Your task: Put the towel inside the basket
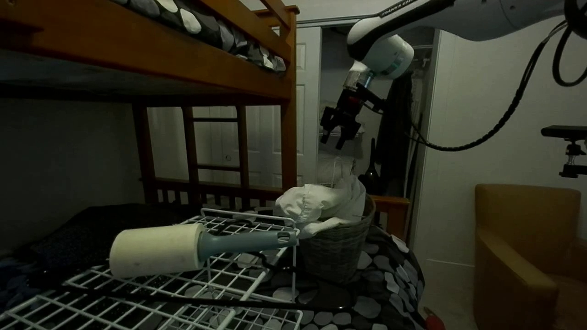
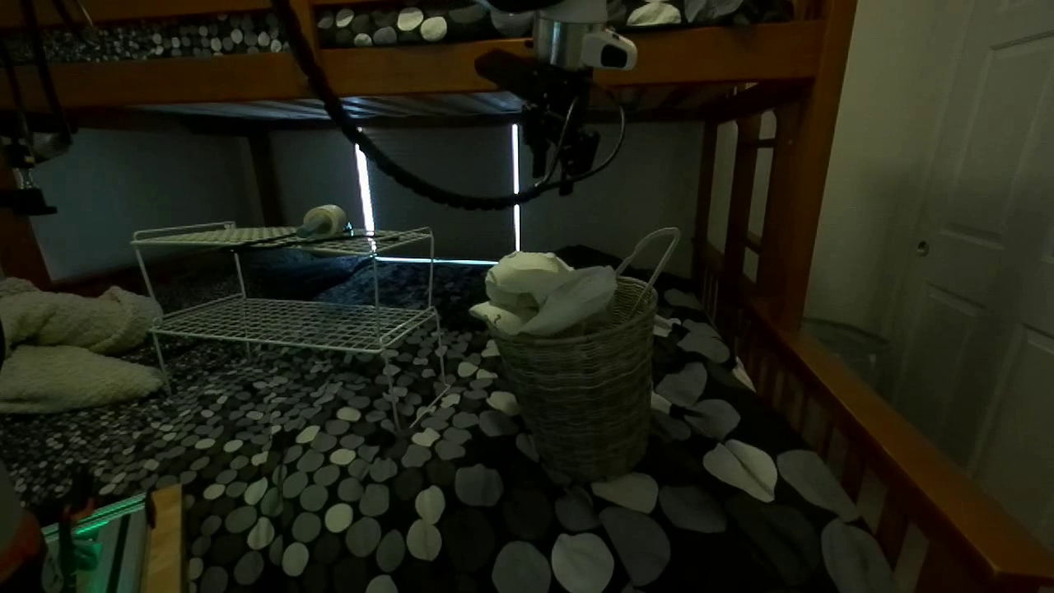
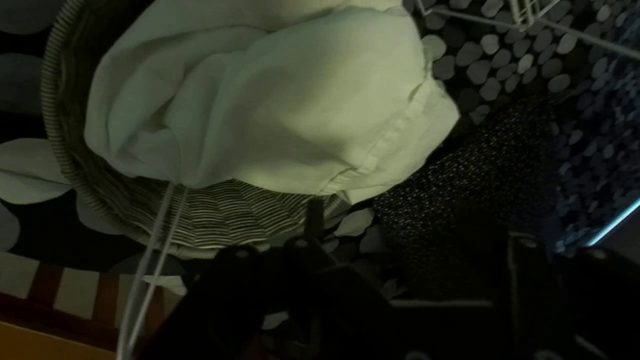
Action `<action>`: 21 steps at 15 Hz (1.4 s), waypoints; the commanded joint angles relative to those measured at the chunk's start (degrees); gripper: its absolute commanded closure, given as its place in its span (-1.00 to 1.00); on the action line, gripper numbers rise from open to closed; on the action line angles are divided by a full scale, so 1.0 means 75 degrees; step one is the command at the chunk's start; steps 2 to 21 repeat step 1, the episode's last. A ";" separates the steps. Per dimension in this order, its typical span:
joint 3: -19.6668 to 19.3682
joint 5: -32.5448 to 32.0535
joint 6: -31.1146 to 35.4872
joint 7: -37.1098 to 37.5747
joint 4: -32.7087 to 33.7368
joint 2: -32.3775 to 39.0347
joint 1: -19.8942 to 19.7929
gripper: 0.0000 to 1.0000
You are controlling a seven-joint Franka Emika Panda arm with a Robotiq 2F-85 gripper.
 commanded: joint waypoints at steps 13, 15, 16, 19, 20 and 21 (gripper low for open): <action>0.0072 0.0007 -0.0164 -0.0017 0.0184 0.0015 -0.0040 -0.71; 0.0072 0.0007 -0.0164 -0.0017 0.0184 0.0015 -0.0040 -0.71; 0.0072 0.0007 -0.0164 -0.0017 0.0184 0.0015 -0.0040 -0.71; 0.0072 0.0007 -0.0164 -0.0017 0.0184 0.0015 -0.0040 -0.71; 0.0072 0.0007 -0.0164 -0.0017 0.0184 0.0015 -0.0040 -0.71; 0.0072 0.0007 -0.0164 -0.0017 0.0184 0.0015 -0.0040 -0.71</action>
